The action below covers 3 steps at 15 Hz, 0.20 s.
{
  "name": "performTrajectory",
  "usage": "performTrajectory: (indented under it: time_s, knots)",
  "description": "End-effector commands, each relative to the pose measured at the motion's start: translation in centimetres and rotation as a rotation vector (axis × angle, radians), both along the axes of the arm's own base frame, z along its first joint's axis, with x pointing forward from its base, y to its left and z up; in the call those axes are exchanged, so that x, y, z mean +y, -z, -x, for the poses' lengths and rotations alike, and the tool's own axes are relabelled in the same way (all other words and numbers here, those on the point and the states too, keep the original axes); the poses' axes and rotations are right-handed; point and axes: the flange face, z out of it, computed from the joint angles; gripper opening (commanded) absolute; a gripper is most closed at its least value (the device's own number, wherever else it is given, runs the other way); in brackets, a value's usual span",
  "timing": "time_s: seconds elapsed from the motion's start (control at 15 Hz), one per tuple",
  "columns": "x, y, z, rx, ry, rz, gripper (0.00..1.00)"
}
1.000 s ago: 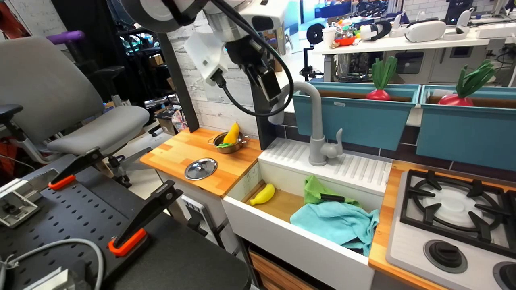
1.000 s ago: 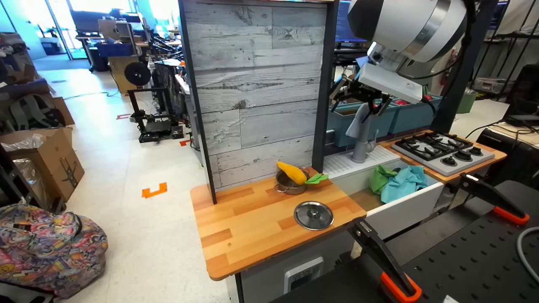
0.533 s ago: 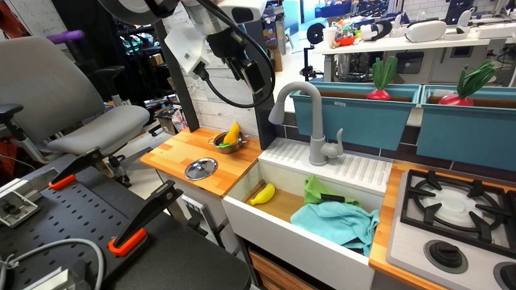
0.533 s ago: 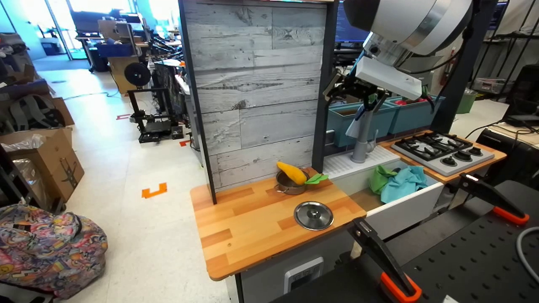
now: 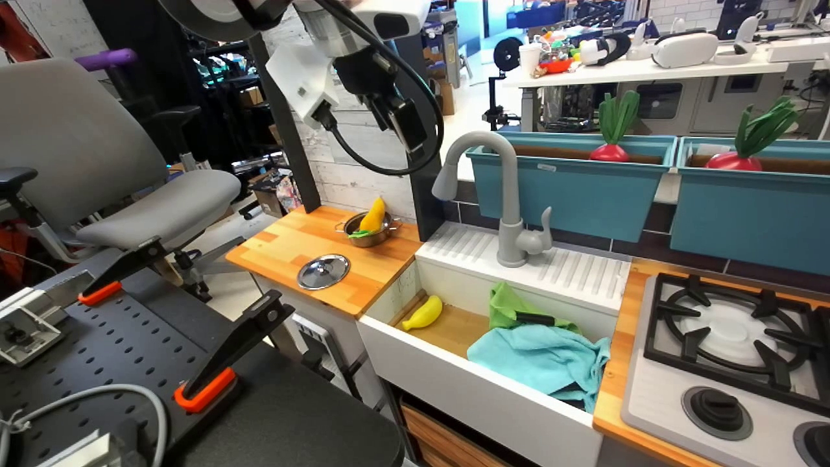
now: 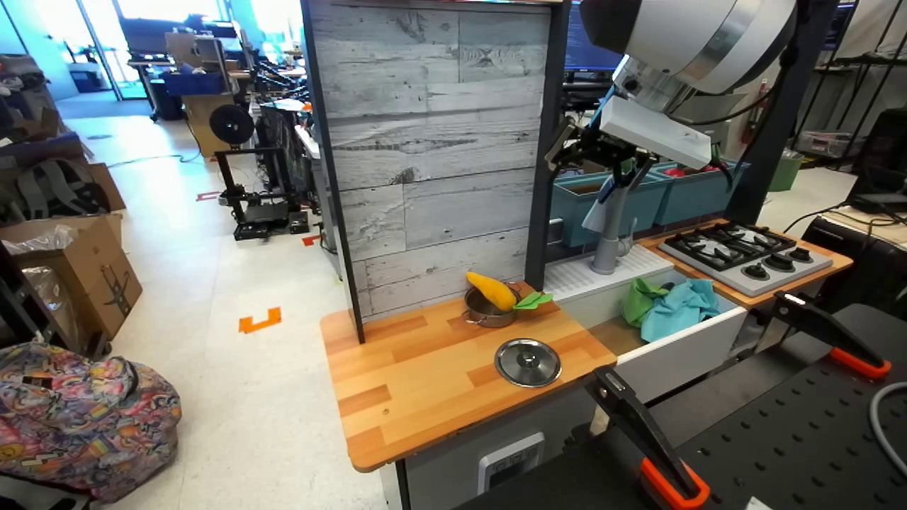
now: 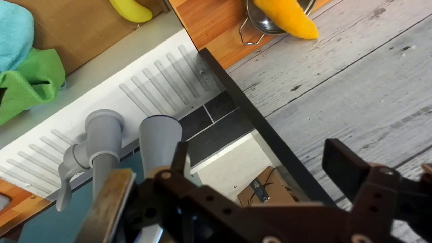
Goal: Move the nozzle to the left.
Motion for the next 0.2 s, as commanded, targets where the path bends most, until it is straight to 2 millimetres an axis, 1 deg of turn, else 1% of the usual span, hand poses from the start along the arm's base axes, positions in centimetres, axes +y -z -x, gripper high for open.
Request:
performTrajectory:
  time_s: [0.0,0.13]
  knots:
    - [0.0,0.0,0.0,0.0,0.0,0.0,1.0]
    - [0.0,0.0,0.0,0.0,0.0,0.0,1.0]
